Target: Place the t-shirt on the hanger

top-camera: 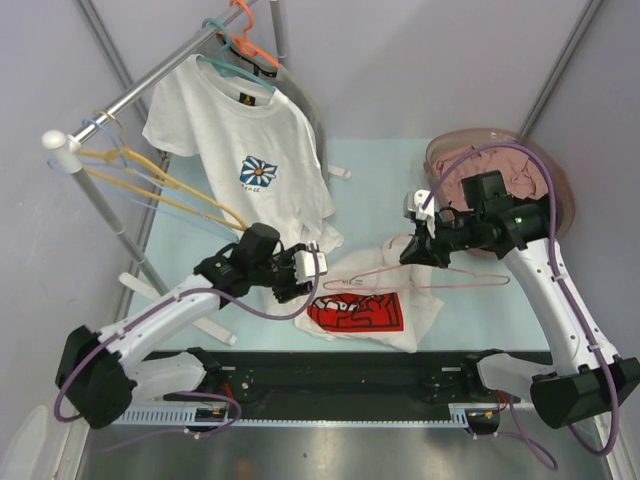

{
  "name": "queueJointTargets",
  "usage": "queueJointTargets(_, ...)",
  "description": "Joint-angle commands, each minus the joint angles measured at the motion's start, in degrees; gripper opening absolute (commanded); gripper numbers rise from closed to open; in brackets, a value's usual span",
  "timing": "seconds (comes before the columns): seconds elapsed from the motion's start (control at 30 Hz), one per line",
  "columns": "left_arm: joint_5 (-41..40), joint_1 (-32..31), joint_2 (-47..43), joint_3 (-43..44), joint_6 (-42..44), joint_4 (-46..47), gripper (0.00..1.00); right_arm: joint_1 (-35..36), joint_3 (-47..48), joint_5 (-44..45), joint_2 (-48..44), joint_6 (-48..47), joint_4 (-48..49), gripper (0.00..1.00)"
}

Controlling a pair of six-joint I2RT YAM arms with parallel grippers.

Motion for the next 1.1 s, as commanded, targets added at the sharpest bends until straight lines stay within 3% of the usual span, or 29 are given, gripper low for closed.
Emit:
queueJointTargets(0.0,-2.28,0.29,5.38,2.61,2.18,2.91,0.62,-1.11,0.43,1.34,1.2,0.4,0.39,0.0)
queueJointTargets(0.33,-3.42,0.38,17.26,6.58,6.12,3.88,0.55,-2.26,0.43,2.22,6.12,4.28,3.29,0.0)
queueJointTargets(0.53,0.61,0.29,13.84,4.03,11.22,3.0,0.21,-0.76,0.43,3.62,9.72,4.81,2.68,0.0)
queueJointTargets(0.73,3.7,-0.94,9.53,1.13,13.69,-0.86,0.01,0.47,0.43,4.59,11.92,6.13,4.0,0.0)
queueJointTargets(1.07,1.32,-2.7,3.73,-6.16,16.77,0.98,0.0,2.84,0.43,-1.12,2.97,5.42,-0.14,0.0)
